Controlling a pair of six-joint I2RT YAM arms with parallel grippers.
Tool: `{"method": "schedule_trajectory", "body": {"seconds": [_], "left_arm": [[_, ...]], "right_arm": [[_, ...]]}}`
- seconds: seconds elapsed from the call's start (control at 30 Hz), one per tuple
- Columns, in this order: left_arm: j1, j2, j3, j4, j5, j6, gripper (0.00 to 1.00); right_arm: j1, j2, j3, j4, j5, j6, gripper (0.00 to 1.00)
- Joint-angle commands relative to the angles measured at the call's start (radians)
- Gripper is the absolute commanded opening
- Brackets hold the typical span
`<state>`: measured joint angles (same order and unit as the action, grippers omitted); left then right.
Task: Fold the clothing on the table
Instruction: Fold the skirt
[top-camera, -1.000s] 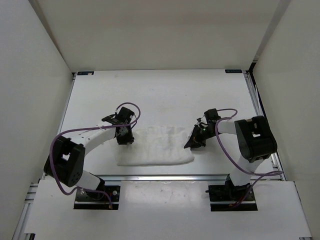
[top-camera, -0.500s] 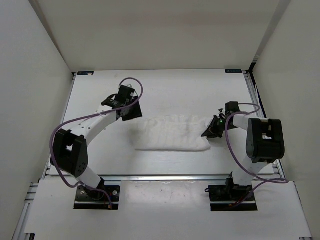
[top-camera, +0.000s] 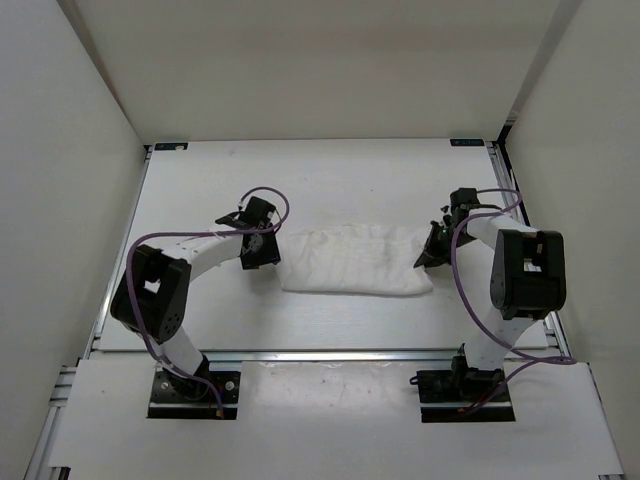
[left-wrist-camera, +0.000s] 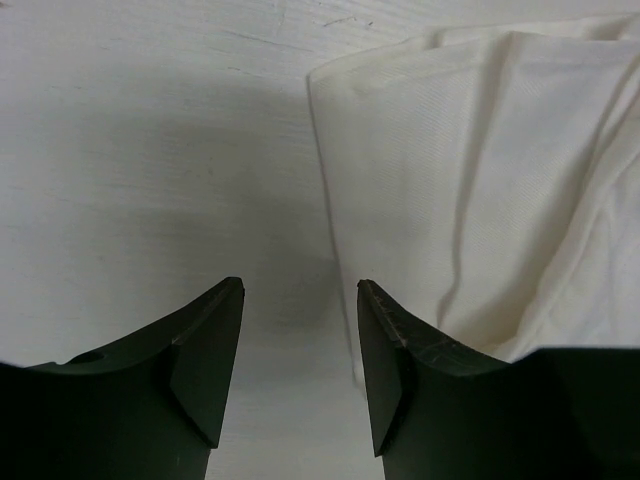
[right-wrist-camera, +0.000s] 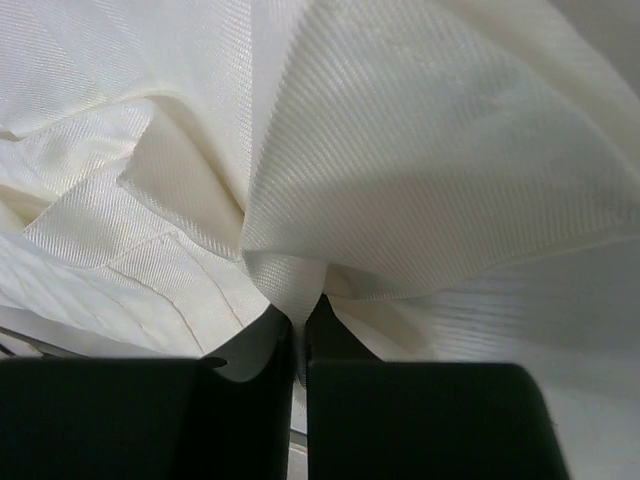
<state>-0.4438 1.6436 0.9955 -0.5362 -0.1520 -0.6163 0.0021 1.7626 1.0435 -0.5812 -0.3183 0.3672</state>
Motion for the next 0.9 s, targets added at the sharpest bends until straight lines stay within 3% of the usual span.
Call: {"method": "schedule_trajectory", "body": {"seconds": [0.0,0.43,0.73,0.87], "left_arm": [[-0.018,0.005,0.005,0.074,-0.012,-0.031,0.6],[-0.147,0.117,0.026,0.226,0.084,-0.138,0.6],[-0.223,0.196,0.123,0.165,0.078,-0.123,0.58],[-0.23,0.199,0.132,0.154,0.068,-0.122,0.58]], "right_arm": [[-0.026,0.008,0.03,-0.086,0.087,-0.053,0.0],[-0.062,-0.043,0.179,-0.225,0.134,-0.076,0.01],[0.097,-0.086,0.354,-0.298,0.11,-0.039,0.0],[0.18,-0.055,0.444,-0.279,0.021,-0.005,0.0]]}}
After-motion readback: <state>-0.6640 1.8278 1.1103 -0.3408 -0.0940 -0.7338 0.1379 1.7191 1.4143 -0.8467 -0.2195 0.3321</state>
